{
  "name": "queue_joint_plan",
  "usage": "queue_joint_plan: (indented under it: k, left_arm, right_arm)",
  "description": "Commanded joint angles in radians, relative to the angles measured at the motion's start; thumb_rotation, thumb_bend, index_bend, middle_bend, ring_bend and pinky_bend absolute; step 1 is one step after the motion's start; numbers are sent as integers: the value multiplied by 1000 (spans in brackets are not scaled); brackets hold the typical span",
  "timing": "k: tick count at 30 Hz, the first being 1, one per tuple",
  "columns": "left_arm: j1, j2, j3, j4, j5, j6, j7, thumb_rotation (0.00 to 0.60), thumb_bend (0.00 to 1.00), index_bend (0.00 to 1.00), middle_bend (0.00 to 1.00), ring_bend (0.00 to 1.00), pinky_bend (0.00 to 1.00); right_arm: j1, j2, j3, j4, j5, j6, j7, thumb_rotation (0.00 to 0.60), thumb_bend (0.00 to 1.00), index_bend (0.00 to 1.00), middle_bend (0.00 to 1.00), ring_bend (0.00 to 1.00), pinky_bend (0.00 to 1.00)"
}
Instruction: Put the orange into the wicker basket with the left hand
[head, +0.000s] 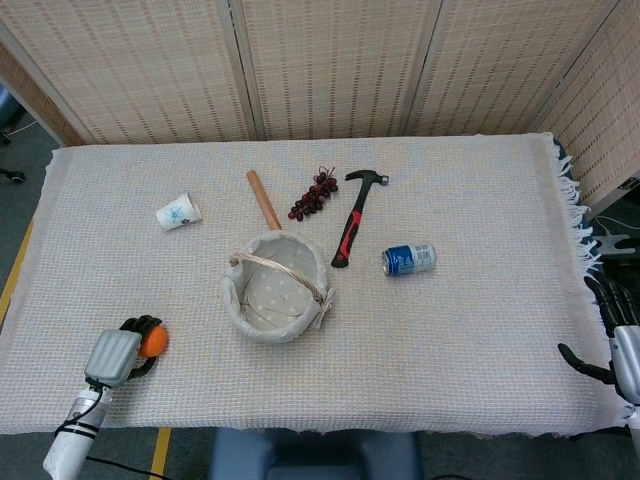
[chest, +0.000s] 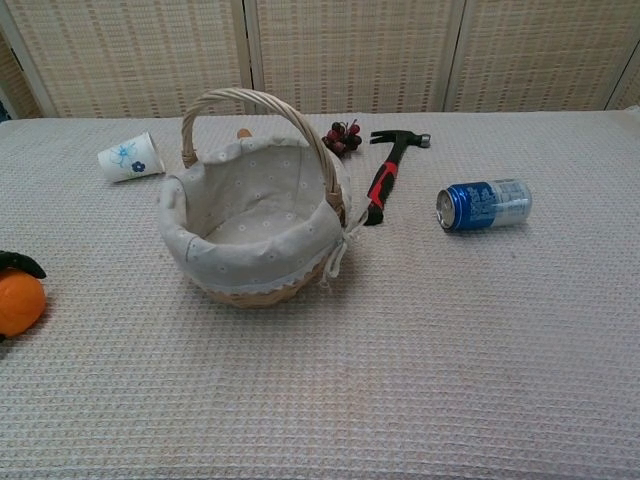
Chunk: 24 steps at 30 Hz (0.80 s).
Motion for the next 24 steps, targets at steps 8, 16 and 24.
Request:
queue_joint_plan:
  k: [8,16,24]
  left_arm:
    - [20,69,-71,-88,43,188,80,600,604,529,579,730,850]
    - [-45,198,-133,-333,68,165,80,600,604,532,581,731,850]
    - [-142,139,-199,-457,4,78,146,600,602,532,581,731,850]
  right_arm:
    - [0,3,0,-6,6,-3,-2,600,110,0,0,0,213]
    - [-1,2,-3,-6,1,-2,-4,600,110,0,0,0,213]
    - [-2,8,-3,1,-3,0,17,600,110,0,0,0,213]
